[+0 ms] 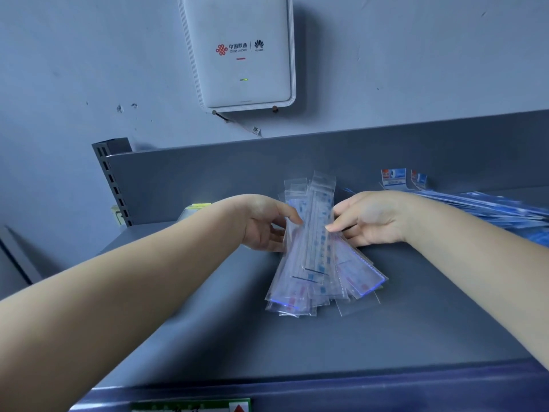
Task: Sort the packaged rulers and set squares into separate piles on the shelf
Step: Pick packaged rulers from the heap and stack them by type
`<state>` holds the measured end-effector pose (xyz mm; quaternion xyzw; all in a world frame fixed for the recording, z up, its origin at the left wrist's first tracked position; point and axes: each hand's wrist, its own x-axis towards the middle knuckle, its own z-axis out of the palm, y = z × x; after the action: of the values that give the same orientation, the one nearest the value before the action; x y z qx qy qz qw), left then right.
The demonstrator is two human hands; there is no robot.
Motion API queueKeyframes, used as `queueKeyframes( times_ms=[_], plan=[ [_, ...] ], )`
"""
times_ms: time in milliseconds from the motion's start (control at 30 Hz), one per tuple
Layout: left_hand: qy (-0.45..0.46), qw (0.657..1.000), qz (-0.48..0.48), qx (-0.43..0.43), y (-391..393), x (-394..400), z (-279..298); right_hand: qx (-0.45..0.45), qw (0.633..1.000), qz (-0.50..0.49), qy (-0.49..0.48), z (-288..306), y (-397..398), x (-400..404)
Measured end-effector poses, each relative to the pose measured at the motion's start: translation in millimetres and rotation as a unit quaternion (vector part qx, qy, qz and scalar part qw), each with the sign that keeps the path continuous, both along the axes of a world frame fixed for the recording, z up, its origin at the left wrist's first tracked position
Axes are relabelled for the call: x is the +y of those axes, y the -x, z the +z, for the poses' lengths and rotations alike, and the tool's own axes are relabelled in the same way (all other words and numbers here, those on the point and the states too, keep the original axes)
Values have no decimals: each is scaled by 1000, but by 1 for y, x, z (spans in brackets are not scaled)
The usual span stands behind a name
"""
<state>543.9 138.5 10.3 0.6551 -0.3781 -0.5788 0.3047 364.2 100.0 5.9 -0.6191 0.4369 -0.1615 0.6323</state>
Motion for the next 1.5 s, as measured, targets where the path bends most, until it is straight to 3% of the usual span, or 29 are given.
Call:
queueKeyframes(
  times_ms=[500,633,767,900,1033,1133,1233,1500],
  plan=[
    [31,999,12,-17,3,0,-3,-109,992,-71,-10,-10,-11,5],
    [90,995,7,-35,6,2,-4,-162,982,-97,5,-10,-14,5],
    [192,981,29,9,7,13,6,-210,972,-74,70,-1,-12,6],
    [317,946,62,34,7,22,20,-196,967,-16,164,13,-12,8],
    [422,906,32,-35,12,35,37,-191,950,9,249,34,-19,11],
    [479,877,-3,29,15,40,46,-221,931,4,290,44,-22,13],
    [468,877,-26,109,16,46,40,-230,928,20,293,36,-24,21],
    [423,900,-41,97,23,44,26,-157,937,67,303,23,-26,31]
  ],
)
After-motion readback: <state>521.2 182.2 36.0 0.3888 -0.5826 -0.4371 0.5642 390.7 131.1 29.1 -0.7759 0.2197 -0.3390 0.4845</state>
